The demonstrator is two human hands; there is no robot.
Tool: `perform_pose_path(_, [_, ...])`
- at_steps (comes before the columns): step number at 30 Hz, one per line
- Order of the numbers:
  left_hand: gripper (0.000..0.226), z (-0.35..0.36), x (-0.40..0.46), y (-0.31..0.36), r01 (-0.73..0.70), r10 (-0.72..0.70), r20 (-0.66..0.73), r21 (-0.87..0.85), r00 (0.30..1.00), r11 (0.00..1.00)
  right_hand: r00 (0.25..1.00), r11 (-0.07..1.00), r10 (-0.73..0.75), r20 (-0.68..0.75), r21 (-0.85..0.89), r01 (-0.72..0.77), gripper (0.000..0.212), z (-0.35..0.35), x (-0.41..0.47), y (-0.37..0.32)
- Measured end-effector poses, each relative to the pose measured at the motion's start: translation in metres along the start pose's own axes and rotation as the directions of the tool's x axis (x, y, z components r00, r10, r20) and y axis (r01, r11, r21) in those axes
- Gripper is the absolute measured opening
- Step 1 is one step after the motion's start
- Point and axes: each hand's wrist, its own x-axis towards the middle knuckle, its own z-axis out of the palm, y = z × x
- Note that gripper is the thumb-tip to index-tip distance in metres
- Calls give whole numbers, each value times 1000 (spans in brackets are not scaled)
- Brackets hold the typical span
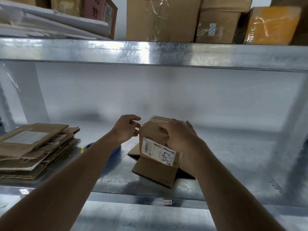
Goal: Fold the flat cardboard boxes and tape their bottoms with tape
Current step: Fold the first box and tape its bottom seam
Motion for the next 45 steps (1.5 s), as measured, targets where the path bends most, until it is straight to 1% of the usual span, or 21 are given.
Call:
perform_pose_path(2, [33, 1, -3, 1, 3, -2, 27, -37, 1000, 999, 1000, 997, 11, 18, 70, -13, 60, -1, -2, 9])
perform_pose_path(4, [33, 1, -2, 0, -31, 31, 30, -2, 999, 1000, 1000, 990, 5, 18, 138, -7, 67, 0, -2, 19])
perform_pose_path(9, [46, 7, 4, -2, -173, 172, 24, 185, 985, 967, 997, 971, -33, 68, 239, 16, 67, 6, -2, 34])
perform_pose_path(11, [49, 11, 7, -2, -244, 231, 79, 306, 970, 920, 997, 970, -40, 66, 240, 23, 65, 7, -2, 37])
perform_pose_path(13, [53, 14, 8, -3, -271, 234, 145, 353, 961, 895, 998, 971, -38, 58, 237, 24, 64, 7, -1, 41])
perform_pose_path(16, [57, 17, 8, -8, -276, 206, 212, 388, 955, 879, 999, 980, 5, -50, 201, 5, 62, 7, 0, 45])
perform_pose_path(19, [60, 19, 8, -11, -312, 212, 262, 438, 942, 843, 976, 988, 112, -187, 128, -89, 57, 16, 0, 44])
perform_pose_path(21, [64, 19, 9, -10, -323, 221, 270, 434, 937, 841, 965, 981, 164, -205, 135, -138, 49, 23, 1, 39])
perform_pose_path(23, [71, 19, 9, -8, -314, 203, 281, 442, 938, 840, 960, 977, 188, -206, 142, -160, 33, 24, 4, 29])
perform_pose_path(24, [74, 19, 8, -8, -315, 200, 286, 450, 937, 835, 962, 973, 198, -187, 156, -170, 35, 23, 6, 23])
perform_pose_path(26, [78, 20, 8, -9, -333, 215, 290, 461, 933, 822, 968, 964, 218, -122, 178, -195, 62, 25, 7, 11])
perform_pose_path(27, [79, 20, 8, -10, -344, 229, 287, 464, 930, 816, 971, 967, 216, -102, 160, -198, 70, 27, 7, 6])
perform_pose_path(28, [79, 20, 9, -11, -353, 241, 283, 467, 928, 811, 974, 973, 201, -106, 136, -186, 73, 31, 6, 3])
perform_pose_path(30, [78, 19, 9, -13, -362, 258, 271, 470, 927, 805, 973, 977, 168, -159, 158, -143, 68, 39, 2, 4])
perform_pose_path(32, [72, 14, 8, -14, -359, 277, 240, 444, 930, 821, 962, 961, 144, -231, 266, -80, 61, 43, -2, 12])
perform_pose_path(35, [39, 7, 7, -12, -368, 355, 104, 342, 929, 865, 957, 916, 91, -275, 400, 27, 59, 44, -3, 23])
perform_pose_path(37, [26, 5, 7, -11, -358, 359, 44, 258, 932, 897, 964, 858, 42, -261, 505, 100, 64, 42, -4, 28])
perform_pose_path(39, [23, 4, 3, -12, -349, 340, 79, 195, 937, 917, 966, 807, -9, -258, 568, 159, 63, 41, -4, 30])
perform_pose_path(41, [21, 3, -2, -12, -374, 360, 114, 153, 926, 915, 968, 802, -21, -251, 574, 166, 56, 40, -4, 32])
perform_pose_path(43, [18, 2, -6, -12, -393, 382, 103, 127, 918, 911, 962, 818, 5, -272, 554, 153, 46, 43, -6, 32])
perform_pose_path(45, [18, 0, -8, -11, -396, 385, 104, 119, 917, 911, 943, 799, 89, -321, 589, 125, 35, 49, -7, 31])
